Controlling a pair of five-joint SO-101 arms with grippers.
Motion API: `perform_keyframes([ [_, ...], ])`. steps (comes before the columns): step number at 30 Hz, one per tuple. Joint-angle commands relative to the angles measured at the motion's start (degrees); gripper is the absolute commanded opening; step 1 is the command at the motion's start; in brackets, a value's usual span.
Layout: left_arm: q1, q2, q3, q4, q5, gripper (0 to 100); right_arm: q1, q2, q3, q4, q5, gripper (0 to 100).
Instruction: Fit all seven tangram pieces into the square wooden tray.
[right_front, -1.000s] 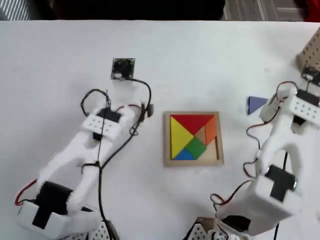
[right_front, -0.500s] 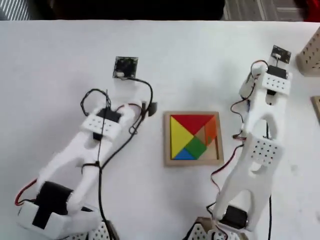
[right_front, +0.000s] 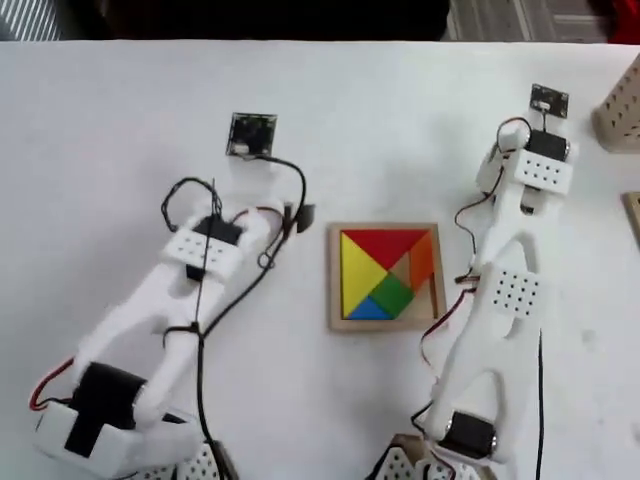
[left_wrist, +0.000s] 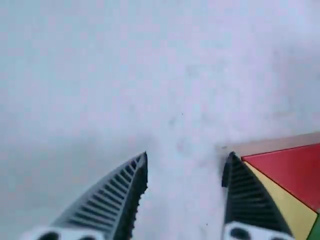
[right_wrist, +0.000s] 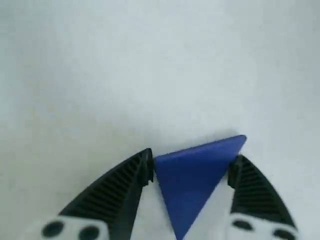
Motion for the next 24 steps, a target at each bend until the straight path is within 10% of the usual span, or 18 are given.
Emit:
perform_keyframes([
  [1,-0.22,-1.10,-2.64,-0.97,-0.62,25,-0.22,1.45,-0.53,0.84,5.01,5.4],
  [24,-0.22,-1.10,-2.64,-1.32,-0.70,25,-0.04,-15.16,3.60,11.82,5.19,1.8],
])
